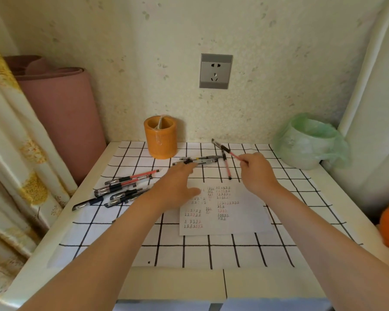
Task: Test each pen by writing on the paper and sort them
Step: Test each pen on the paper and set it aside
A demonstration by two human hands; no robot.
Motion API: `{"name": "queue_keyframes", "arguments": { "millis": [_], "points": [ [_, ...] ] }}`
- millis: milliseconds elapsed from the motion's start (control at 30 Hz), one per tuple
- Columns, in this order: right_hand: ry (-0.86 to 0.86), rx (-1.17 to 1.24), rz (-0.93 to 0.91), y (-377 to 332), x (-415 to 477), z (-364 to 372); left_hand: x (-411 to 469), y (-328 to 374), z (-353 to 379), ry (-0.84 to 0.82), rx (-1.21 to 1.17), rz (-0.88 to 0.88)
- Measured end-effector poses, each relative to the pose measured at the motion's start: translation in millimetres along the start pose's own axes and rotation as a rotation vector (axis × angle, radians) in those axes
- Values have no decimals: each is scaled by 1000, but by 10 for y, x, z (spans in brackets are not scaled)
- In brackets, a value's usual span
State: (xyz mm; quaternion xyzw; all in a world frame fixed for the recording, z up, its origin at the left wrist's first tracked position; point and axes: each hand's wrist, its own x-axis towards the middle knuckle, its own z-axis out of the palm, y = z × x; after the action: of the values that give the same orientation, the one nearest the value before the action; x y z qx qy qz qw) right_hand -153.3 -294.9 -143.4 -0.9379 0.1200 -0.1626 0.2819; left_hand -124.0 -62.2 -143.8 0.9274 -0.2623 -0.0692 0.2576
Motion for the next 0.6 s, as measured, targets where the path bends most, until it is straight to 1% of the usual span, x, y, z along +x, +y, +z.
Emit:
{"name": "queue_keyframes", "arguments": {
  "millis": [100,167,233,400,500,600],
  "points": [
    [104,-28,104,108,52,59,-3,-8,78,-86,135,64],
    [154,-33,134,128,71,85,3,-9,100,-133,213,76],
    [170,-49,148,131,93,114,12,-11,104,-149,224,73],
    [85,-103,233,82,93,182,17,-9,101,-156,223,74],
    [25,-197,230,74,91,235,16,-7,104,-155,230,80],
    [2,-215,231,87,113,266,24,-13,109,-155,240,83]
  ]
}}
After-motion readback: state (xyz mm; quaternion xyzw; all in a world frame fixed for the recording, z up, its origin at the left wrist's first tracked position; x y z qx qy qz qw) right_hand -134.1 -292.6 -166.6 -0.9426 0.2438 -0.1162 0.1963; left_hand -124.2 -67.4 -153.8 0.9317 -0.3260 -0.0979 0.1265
